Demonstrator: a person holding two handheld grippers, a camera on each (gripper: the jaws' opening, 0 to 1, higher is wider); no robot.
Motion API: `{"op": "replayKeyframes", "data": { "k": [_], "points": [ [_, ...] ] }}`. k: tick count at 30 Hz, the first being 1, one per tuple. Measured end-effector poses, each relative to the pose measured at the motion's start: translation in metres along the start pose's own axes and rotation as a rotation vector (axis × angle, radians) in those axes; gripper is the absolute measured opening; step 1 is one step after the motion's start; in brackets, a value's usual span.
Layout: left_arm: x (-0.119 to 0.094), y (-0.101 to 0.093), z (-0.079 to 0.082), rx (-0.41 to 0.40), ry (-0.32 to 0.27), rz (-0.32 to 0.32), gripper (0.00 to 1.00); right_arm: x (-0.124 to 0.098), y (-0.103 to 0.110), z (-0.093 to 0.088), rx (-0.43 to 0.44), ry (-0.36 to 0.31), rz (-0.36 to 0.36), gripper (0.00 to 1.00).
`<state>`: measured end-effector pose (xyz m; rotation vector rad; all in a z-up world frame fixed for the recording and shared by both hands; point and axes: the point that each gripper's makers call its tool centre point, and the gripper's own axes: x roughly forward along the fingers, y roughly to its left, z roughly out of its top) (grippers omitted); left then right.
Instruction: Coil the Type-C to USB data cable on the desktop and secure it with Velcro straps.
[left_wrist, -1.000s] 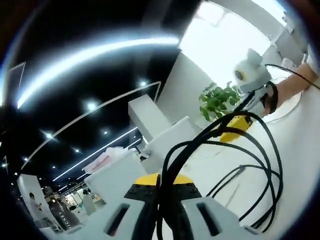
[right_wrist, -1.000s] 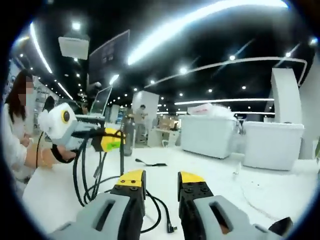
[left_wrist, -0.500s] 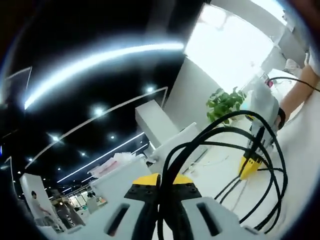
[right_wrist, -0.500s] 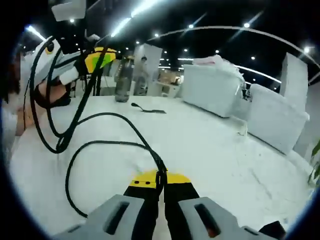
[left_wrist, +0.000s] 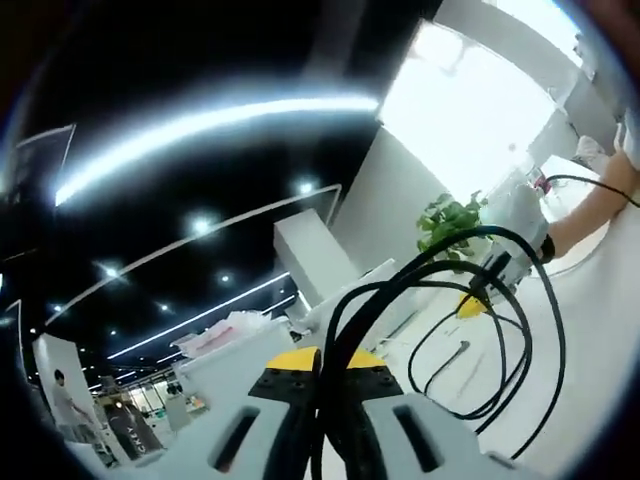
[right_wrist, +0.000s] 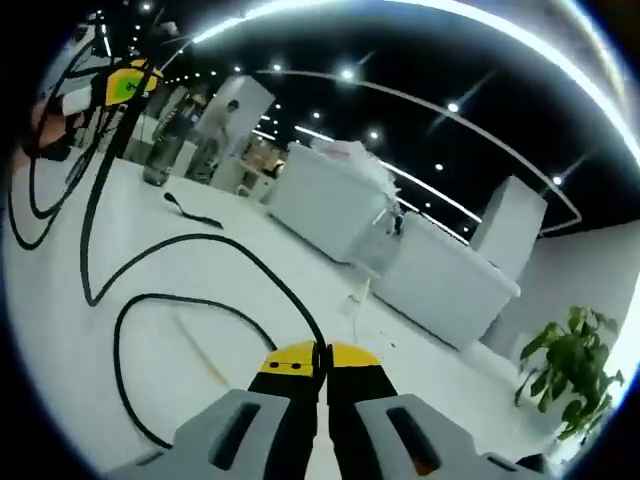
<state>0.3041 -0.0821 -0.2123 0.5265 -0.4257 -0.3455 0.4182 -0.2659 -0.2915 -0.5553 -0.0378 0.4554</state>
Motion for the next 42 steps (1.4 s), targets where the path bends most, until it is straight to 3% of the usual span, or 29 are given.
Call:
{"op": "replayKeyframes", "data": {
  "k": [5, 9, 15, 19, 26, 32, 36, 38, 39, 42],
  "points": [
    [0.004, -0.019, -0.003, 0.044, 0.012, -0.059, 0.05, -0.015, 0.009, 0.049, 0.050, -0.154, 0.002, 0.02],
    [0.005, -0.025, -0.005, 0.059, 0.020, -0.077, 0.05, -0.031, 0.029, 0.086, 0.028, -0.271, 0.024, 0.01],
    [0.007, -0.026, -0.012, 0.111, 0.046, -0.076, 0.05, -0.050, 0.049, 0.114, -0.002, -0.367, 0.045, 0.01],
    [0.007, -0.025, -0.014, 0.162, 0.055, -0.058, 0.05, -0.055, 0.054, 0.121, -0.028, -0.389, 0.047, 0.01],
    [0.007, -0.018, -0.017, 0.167, 0.064, -0.018, 0.05, -0.054, 0.055, 0.114, -0.020, -0.376, 0.074, 0.01],
    [0.007, -0.017, -0.021, 0.178, 0.076, -0.012, 0.06, -0.066, 0.076, 0.128, -0.051, -0.450, 0.176, 0.01],
    [0.008, -0.018, -0.021, 0.185, 0.078, -0.023, 0.09, -0.076, 0.100, 0.134, -0.052, -0.489, 0.306, 0.01],
    [0.007, -0.019, -0.020, 0.197, 0.078, -0.027, 0.05, -0.078, 0.103, 0.134, -0.049, -0.491, 0.315, 0.01],
    [0.005, -0.016, -0.019, 0.258, 0.090, -0.025, 0.04, -0.078, 0.107, 0.134, -0.059, -0.493, 0.329, 0.02],
    [0.006, -0.017, -0.021, 0.230, 0.096, -0.035, 0.04, -0.078, 0.106, 0.136, 0.010, -0.514, 0.330, 0.03]
  ]
}}
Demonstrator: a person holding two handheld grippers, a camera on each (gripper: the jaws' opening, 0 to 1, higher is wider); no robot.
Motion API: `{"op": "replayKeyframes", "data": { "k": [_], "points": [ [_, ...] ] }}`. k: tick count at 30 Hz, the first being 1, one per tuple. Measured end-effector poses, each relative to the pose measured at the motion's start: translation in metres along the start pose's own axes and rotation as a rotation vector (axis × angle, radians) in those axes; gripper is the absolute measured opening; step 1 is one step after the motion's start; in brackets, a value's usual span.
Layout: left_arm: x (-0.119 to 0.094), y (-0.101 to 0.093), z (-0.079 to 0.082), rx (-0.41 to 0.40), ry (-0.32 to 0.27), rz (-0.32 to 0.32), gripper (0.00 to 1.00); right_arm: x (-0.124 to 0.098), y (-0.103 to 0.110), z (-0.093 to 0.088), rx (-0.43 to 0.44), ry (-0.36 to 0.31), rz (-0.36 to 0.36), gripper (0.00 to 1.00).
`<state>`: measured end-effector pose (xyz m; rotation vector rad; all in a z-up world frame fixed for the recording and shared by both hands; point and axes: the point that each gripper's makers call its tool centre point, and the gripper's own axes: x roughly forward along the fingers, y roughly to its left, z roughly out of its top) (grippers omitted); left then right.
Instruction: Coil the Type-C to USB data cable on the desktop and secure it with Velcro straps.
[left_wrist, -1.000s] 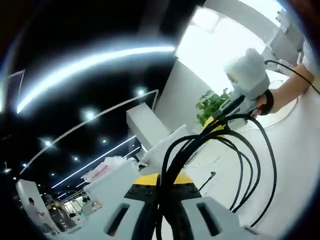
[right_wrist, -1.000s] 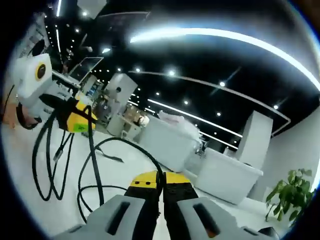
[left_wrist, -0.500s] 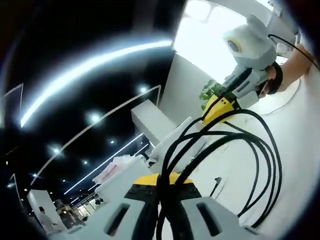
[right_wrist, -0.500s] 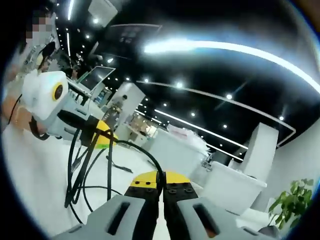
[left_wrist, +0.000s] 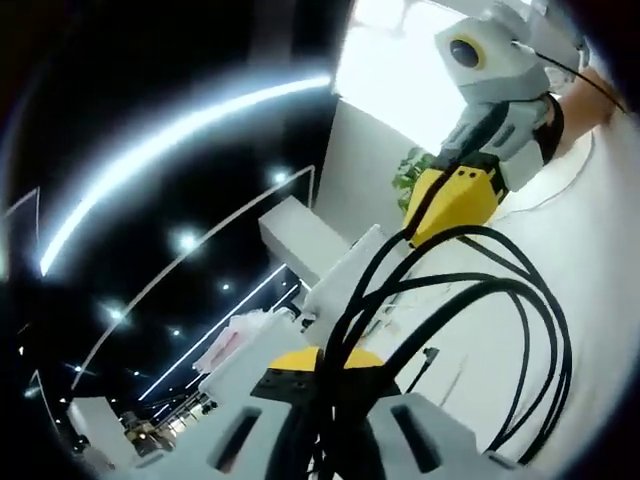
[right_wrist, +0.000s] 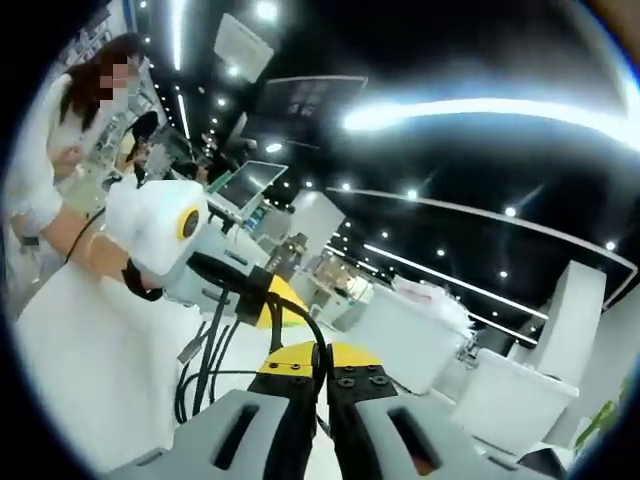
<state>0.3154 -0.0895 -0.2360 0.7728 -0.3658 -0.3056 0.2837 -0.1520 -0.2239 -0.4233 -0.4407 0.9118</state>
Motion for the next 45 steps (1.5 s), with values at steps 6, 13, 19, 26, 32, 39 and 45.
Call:
{"op": "replayKeyframes", "data": {
  "k": [6, 13, 19, 26, 32, 39, 45],
  "points": [
    [-0.001, 0.002, -0.006, -0.044, 0.029, -0.013, 0.03, -0.005, -0.036, 0.005, 0.384, -0.081, -0.048, 0.08],
    [-0.002, -0.003, -0.002, -0.031, 0.034, -0.037, 0.03, -0.004, -0.054, -0.049, 0.331, 0.113, -0.035, 0.12],
    [-0.005, -0.006, 0.007, -0.005, 0.002, -0.060, 0.03, 0.021, -0.021, -0.093, 0.224, 0.260, 0.094, 0.20],
    [-0.008, -0.002, 0.019, -0.015, -0.054, -0.073, 0.03, 0.036, 0.013, -0.137, 0.164, 0.441, 0.242, 0.19],
    [-0.012, -0.003, 0.033, -0.013, -0.104, -0.087, 0.03, 0.044, 0.022, -0.156, 0.125, 0.534, 0.271, 0.17],
    [-0.015, -0.002, 0.044, -0.023, -0.149, -0.087, 0.03, 0.043, 0.016, -0.183, -0.010, 0.661, 0.245, 0.03],
    [-0.010, 0.000, 0.028, -0.150, -0.092, -0.101, 0.03, 0.038, -0.019, -0.157, 0.018, 0.545, 0.065, 0.02]
  ]
}}
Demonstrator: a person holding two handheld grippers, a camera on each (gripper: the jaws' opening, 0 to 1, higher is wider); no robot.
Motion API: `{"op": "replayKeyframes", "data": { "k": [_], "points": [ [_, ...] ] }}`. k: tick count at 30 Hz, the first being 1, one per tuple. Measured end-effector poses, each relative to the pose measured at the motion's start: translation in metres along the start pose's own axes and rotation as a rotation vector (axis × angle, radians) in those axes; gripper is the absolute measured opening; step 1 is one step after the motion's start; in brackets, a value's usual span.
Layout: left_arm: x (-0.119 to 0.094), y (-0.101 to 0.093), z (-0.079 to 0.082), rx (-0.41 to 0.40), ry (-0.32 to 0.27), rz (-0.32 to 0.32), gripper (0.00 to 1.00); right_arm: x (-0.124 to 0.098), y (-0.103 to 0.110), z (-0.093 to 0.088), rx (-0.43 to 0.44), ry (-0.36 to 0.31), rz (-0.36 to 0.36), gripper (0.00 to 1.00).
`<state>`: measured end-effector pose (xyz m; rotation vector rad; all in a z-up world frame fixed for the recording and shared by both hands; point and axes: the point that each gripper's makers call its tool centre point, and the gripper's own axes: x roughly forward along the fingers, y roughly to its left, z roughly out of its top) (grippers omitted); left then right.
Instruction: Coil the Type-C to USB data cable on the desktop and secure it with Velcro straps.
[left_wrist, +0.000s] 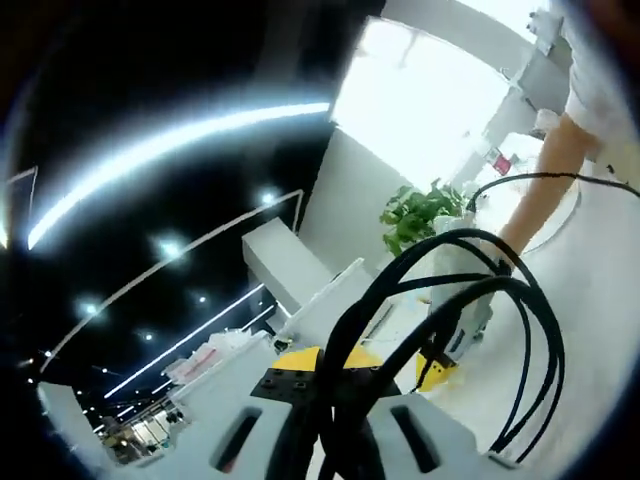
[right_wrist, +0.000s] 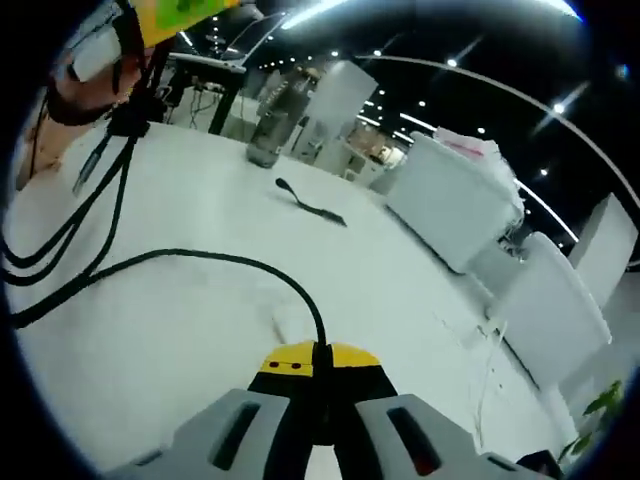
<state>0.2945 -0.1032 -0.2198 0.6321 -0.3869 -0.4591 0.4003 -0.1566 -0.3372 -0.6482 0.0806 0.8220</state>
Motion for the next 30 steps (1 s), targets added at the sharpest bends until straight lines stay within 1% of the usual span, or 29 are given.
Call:
{"op": "replayKeyframes", "data": {
  "k": [1, 2, 4, 6, 7, 9, 10, 11, 12, 13, 15, 16, 17, 18, 19, 20, 21, 23, 24, 25, 26, 28, 29, 30],
  "points": [
    [0.001, 0.000, -0.004, -0.029, 0.013, -0.007, 0.03, -0.005, -0.004, 0.005, 0.014, -0.026, -0.024, 0.02],
    [0.002, 0.000, -0.008, -0.043, 0.026, -0.010, 0.03, -0.017, -0.011, 0.016, 0.044, -0.082, -0.063, 0.02],
    [0.004, 0.000, -0.015, -0.058, 0.049, -0.014, 0.04, -0.037, -0.019, 0.034, 0.055, -0.163, -0.123, 0.01],
    [0.006, 0.000, -0.020, -0.075, 0.060, -0.020, 0.03, -0.060, -0.026, 0.052, 0.064, -0.238, -0.188, 0.01],
    [0.006, -0.001, -0.022, -0.087, 0.063, -0.025, 0.03, -0.070, -0.027, 0.061, 0.071, -0.277, -0.206, 0.01],
    [0.006, -0.005, -0.022, -0.127, 0.055, -0.040, 0.03, -0.089, -0.029, 0.075, 0.071, -0.332, -0.244, 0.01],
    [0.007, -0.007, -0.022, -0.147, 0.051, -0.047, 0.03, -0.095, -0.028, 0.080, 0.074, -0.354, -0.257, 0.01],
    [0.008, -0.009, -0.023, -0.165, 0.050, -0.053, 0.03, -0.098, -0.026, 0.082, 0.085, -0.369, -0.256, 0.01],
    [0.009, -0.011, -0.024, -0.180, 0.049, -0.060, 0.04, -0.099, -0.023, 0.085, 0.114, -0.395, -0.248, 0.01],
    [0.009, -0.012, -0.026, -0.192, 0.049, -0.066, 0.04, -0.100, -0.019, 0.084, 0.121, -0.396, -0.239, 0.01],
    [0.011, -0.016, -0.028, -0.213, 0.045, -0.080, 0.04, -0.097, -0.014, 0.081, 0.102, -0.382, -0.244, 0.01],
    [0.011, -0.018, -0.027, -0.248, 0.037, -0.091, 0.04, -0.096, -0.015, 0.079, 0.069, -0.374, -0.270, 0.01],
    [0.011, -0.018, -0.027, -0.260, 0.036, -0.088, 0.05, -0.096, -0.014, 0.079, 0.073, -0.374, -0.265, 0.01],
    [0.011, -0.017, -0.028, -0.265, 0.036, -0.083, 0.05, -0.095, -0.012, 0.080, 0.089, -0.381, -0.244, 0.01],
    [0.012, -0.017, -0.029, -0.268, 0.036, -0.082, 0.06, -0.097, -0.006, 0.086, 0.130, -0.422, -0.196, 0.01],
    [0.012, -0.017, -0.029, -0.274, 0.038, -0.081, 0.07, -0.099, -0.002, 0.090, 0.143, -0.446, -0.167, 0.01],
    [0.013, -0.017, -0.032, -0.301, 0.042, -0.080, 0.08, -0.100, -0.001, 0.092, 0.160, -0.448, -0.154, 0.01],
    [0.013, -0.016, -0.034, -0.340, 0.038, -0.080, 0.10, -0.101, 0.007, 0.095, 0.183, -0.462, -0.105, 0.01],
    [0.013, -0.015, -0.034, -0.347, 0.036, -0.076, 0.10, -0.100, 0.012, 0.095, 0.197, -0.460, -0.068, 0.01],
    [0.013, -0.014, -0.034, -0.347, 0.037, -0.074, 0.11, -0.099, 0.014, 0.093, 0.201, -0.451, -0.059, 0.01],
    [0.013, -0.014, -0.035, -0.332, 0.041, -0.071, 0.10, -0.097, 0.018, 0.092, 0.217, -0.446, -0.031, 0.02],
    [0.012, -0.016, -0.035, -0.218, 0.063, -0.085, 0.07, -0.094, 0.023, 0.089, 0.239, -0.434, 0.010, 0.02],
    [0.012, -0.018, -0.038, -0.159, 0.086, -0.082, 0.06, -0.092, 0.023, 0.088, 0.245, -0.433, 0.009, 0.02],
    [0.013, -0.020, -0.040, -0.126, 0.107, -0.082, 0.05, -0.090, 0.025, 0.087, 0.256, -0.431, 0.024, 0.02]
  ]
}}
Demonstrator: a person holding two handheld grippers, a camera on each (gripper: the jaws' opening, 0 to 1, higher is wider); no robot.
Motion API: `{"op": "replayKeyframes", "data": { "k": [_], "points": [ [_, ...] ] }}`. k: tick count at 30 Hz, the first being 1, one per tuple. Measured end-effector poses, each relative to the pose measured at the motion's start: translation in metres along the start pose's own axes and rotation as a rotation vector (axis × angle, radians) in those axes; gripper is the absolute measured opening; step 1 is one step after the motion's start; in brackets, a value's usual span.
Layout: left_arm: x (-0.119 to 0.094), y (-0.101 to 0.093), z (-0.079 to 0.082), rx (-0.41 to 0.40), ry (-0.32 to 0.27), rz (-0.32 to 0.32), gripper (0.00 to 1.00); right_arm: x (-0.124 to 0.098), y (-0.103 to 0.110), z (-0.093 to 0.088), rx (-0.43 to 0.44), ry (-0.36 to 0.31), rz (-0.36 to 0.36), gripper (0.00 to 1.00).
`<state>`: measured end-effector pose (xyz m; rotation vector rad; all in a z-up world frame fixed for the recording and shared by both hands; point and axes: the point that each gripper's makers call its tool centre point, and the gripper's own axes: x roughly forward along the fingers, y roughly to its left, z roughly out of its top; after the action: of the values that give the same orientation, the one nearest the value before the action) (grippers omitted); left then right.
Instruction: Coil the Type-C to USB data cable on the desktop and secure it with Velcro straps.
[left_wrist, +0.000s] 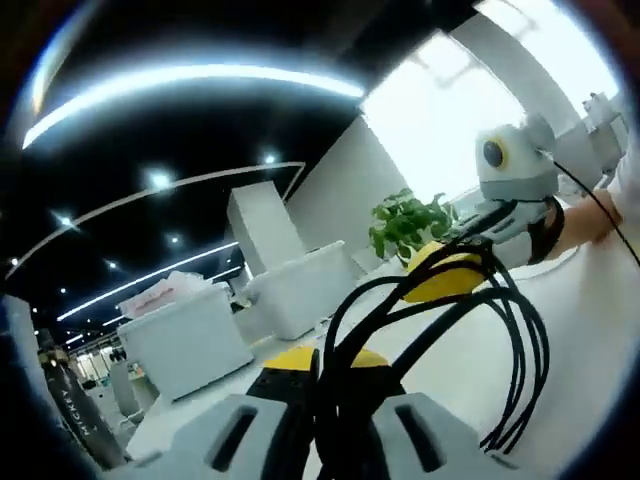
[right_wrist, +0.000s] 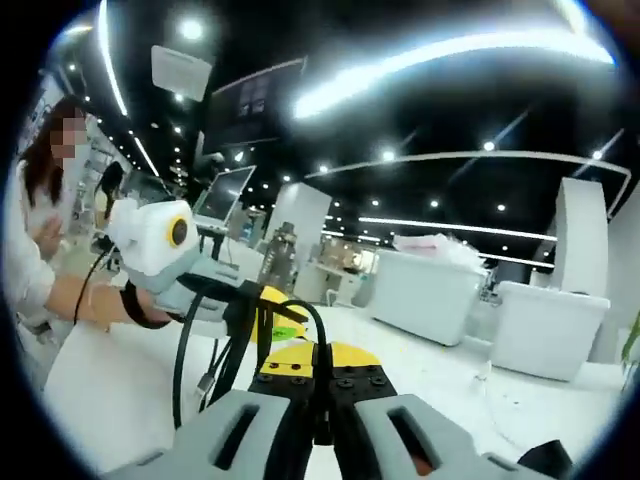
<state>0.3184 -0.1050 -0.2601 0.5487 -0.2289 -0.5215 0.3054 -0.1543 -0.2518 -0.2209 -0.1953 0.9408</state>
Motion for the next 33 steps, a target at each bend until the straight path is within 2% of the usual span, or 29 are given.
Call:
{"op": "replayKeyframes", "data": {
  "k": [3, 5, 7, 8, 9, 10, 12, 13, 15, 16, 18, 22, 24, 28, 32, 33],
  "points": [
    [0.002, 0.000, -0.002, 0.000, 0.008, 0.006, 0.04, -0.001, -0.006, -0.001, 0.056, 0.009, -0.007, 0.05],
    [0.002, 0.003, -0.006, -0.008, 0.028, 0.017, 0.04, -0.005, -0.012, 0.006, 0.096, 0.000, -0.016, 0.11],
    [0.002, 0.007, -0.009, 0.007, 0.052, 0.036, 0.04, -0.010, -0.016, 0.018, 0.095, -0.014, -0.016, 0.15],
    [0.002, 0.008, -0.012, 0.018, 0.069, 0.044, 0.04, -0.013, -0.011, 0.026, 0.094, -0.027, 0.012, 0.18],
    [0.002, 0.009, -0.014, 0.029, 0.089, 0.052, 0.04, -0.015, 0.004, 0.037, 0.105, -0.034, 0.071, 0.21],
    [0.003, 0.009, -0.016, 0.036, 0.103, 0.054, 0.04, -0.015, 0.017, 0.045, 0.091, -0.047, 0.119, 0.27],
    [0.007, 0.007, -0.017, 0.031, 0.124, 0.045, 0.04, -0.011, 0.035, 0.050, 0.036, -0.035, 0.154, 0.36],
    [0.008, 0.008, -0.017, 0.042, 0.137, 0.041, 0.04, -0.007, 0.044, 0.048, -0.019, -0.014, 0.166, 0.41],
    [0.009, 0.005, -0.015, 0.060, 0.141, 0.021, 0.04, 0.003, 0.053, 0.036, -0.163, 0.056, 0.173, 0.44],
    [0.009, 0.003, -0.012, 0.070, 0.139, 0.011, 0.04, 0.007, 0.051, 0.030, -0.209, 0.085, 0.157, 0.42],
    [0.008, -0.002, -0.006, 0.110, 0.126, -0.018, 0.04, 0.015, 0.040, 0.019, -0.232, 0.140, 0.130, 0.38],
    [0.005, -0.012, 0.004, 0.163, 0.101, -0.060, 0.04, 0.024, 0.021, -0.003, -0.174, 0.262, 0.143, 0.36],
    [0.005, -0.017, 0.009, 0.182, 0.088, -0.088, 0.04, 0.025, 0.017, -0.008, -0.151, 0.274, 0.150, 0.34],
    [0.006, -0.022, 0.012, 0.239, 0.095, -0.109, 0.04, 0.027, 0.022, -0.017, -0.117, 0.299, 0.219, 0.21],
    [0.007, -0.025, 0.009, 0.283, 0.118, -0.132, 0.05, 0.025, 0.023, -0.025, -0.257, 0.335, 0.239, 0.09],
    [0.007, -0.025, 0.009, 0.291, 0.123, -0.134, 0.05, 0.025, 0.024, -0.024, -0.252, 0.334, 0.241, 0.07]
  ]
}}
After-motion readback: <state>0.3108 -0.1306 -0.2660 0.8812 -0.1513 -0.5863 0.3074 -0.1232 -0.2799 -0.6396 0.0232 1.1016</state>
